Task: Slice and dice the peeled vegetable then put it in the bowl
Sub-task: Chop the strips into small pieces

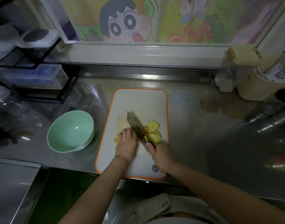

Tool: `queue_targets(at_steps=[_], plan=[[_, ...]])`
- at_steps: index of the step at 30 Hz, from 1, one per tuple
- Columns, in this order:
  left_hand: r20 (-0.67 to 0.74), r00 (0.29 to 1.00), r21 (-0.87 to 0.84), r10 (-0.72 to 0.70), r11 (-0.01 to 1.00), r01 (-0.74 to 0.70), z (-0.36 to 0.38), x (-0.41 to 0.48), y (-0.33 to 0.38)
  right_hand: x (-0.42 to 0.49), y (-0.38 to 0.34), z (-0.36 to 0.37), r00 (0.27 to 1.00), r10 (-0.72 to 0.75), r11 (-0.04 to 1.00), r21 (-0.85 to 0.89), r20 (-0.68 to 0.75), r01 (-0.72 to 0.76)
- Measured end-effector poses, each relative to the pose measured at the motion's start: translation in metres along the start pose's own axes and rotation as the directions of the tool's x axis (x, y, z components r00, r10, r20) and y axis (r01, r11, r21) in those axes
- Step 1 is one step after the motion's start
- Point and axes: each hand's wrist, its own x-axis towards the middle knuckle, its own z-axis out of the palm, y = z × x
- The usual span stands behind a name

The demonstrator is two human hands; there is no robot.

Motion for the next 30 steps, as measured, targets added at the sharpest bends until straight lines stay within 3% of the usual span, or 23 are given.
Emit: queue_targets(at_steps=[6,10,15,20,24,30], plan=[[0.017,0.998,0.171,0.052,0.984,-0.055,-0.009,0.003,0.003,0.002,0.000,-0.001,1.000,0.021,0.999,-0.036,-0.016,-0.022],[-0.022,0.995,0.189,0.098,0.978,-0.092,0.002,0.008,-0.002,0.001,-0.002,-0.001,0.999,0.029,0.998,-0.052,-0.019,-0.030],[-0.220,0.975,-0.045,0.024,0.998,-0.035,-0.012,0.003,-0.014,-0.001,-0.003,-0.001,0.998,0.046,0.997,-0.060,-0.031,-0.047],[-0.171,0.980,-0.235,-0.101,0.970,0.059,-0.008,-0.007,-0.044,-0.006,-0.009,0.007,0.997,0.067,0.992,-0.107,-0.023,-0.069],[-0.040,0.996,-0.253,-0.081,0.965,0.069,-0.004,-0.014,-0.061,-0.015,-0.018,0.014,0.999,0.044,0.991,-0.124,0.014,-0.042],[-0.059,0.992,-0.516,-0.108,0.855,0.062,-0.006,-0.009,-0.069,-0.013,-0.027,0.035,0.999,0.043,0.999,-0.024,-0.012,-0.044]])
